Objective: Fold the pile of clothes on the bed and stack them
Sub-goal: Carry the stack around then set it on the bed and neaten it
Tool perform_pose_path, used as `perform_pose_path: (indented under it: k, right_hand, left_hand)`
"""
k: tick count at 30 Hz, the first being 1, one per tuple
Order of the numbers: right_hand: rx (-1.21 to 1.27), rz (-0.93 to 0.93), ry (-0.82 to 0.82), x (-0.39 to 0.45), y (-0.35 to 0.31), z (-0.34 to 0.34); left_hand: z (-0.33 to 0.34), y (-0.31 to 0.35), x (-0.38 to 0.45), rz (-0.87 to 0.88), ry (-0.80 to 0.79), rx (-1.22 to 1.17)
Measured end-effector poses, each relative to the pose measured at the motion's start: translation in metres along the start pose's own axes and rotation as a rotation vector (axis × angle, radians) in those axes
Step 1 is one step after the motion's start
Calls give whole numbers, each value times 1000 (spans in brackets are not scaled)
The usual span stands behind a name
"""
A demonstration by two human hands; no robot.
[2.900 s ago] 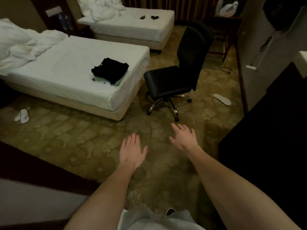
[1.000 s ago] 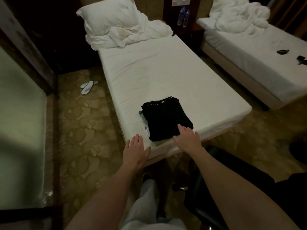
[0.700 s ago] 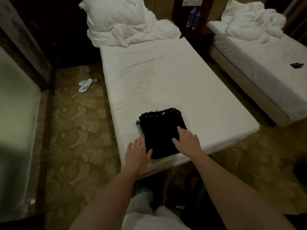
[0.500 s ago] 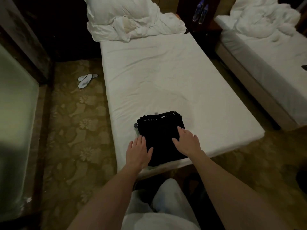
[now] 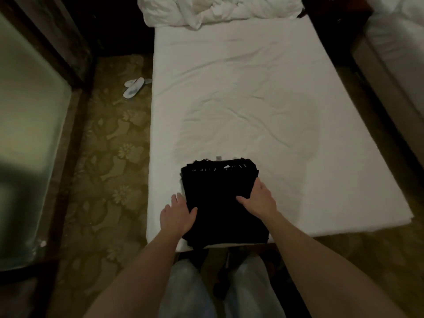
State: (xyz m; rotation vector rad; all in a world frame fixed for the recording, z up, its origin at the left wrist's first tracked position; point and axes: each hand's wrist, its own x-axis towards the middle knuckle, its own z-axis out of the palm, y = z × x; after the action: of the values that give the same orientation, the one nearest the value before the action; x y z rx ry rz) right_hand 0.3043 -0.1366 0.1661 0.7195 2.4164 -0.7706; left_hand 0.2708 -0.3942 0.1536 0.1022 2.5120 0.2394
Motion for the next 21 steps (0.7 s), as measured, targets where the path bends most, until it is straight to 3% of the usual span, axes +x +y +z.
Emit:
perform_pose_path:
  k: [3, 11, 16, 21]
  right_hand:
    - [56, 61, -80, 34, 18, 8]
    - [329, 260, -211, 102, 55, 51]
    - [344, 260, -69, 117, 57, 73]
    - [356, 247, 48, 114, 59, 72]
  left_hand:
    - [17, 12, 21, -106, -84, -51]
    - [75, 13, 71, -323, -107, -324]
    - [94, 19, 90, -370, 14, -625]
    - [97, 31, 87, -406, 184, -568]
